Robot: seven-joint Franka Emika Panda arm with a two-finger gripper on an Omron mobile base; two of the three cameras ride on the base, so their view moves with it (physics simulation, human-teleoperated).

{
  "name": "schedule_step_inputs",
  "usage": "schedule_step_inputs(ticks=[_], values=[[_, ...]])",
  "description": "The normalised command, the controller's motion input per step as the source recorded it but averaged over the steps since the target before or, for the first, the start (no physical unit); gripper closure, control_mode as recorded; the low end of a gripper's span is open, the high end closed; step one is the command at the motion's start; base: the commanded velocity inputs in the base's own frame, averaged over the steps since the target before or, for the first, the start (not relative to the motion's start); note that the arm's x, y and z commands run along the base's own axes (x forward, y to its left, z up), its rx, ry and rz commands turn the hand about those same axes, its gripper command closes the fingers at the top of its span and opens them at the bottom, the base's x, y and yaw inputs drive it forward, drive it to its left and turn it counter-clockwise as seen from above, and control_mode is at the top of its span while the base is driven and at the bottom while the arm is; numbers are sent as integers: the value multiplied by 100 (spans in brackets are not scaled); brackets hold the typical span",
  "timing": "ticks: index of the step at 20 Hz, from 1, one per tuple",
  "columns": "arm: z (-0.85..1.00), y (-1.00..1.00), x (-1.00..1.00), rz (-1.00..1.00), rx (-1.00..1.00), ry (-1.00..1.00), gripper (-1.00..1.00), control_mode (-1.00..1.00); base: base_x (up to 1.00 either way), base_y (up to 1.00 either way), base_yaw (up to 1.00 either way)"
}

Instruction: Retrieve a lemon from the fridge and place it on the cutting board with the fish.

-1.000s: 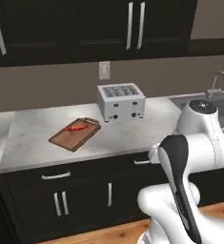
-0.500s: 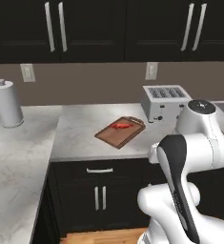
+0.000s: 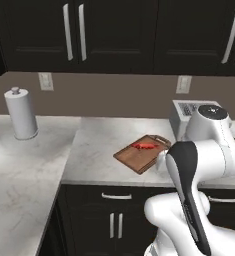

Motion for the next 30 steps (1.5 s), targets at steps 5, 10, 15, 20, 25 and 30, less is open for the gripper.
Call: schedule_step_inputs(ticks=[5, 10, 15, 20, 25, 30], values=[[0, 0, 0, 0, 0, 0, 100, 100, 33, 0, 1], [0, 0, 0, 0, 0, 0, 100, 100, 0, 0, 0], [0, 0, 0, 0, 0, 0, 100, 100, 9, 0, 0], [-2, 0, 33, 0, 0, -2, 100, -100, 14, 0, 0], [-23, 7, 71, 0, 7, -3, 100, -100, 0, 0, 0], [-23, 18, 67, -2, 3, 0, 100, -100, 0, 0, 0]])
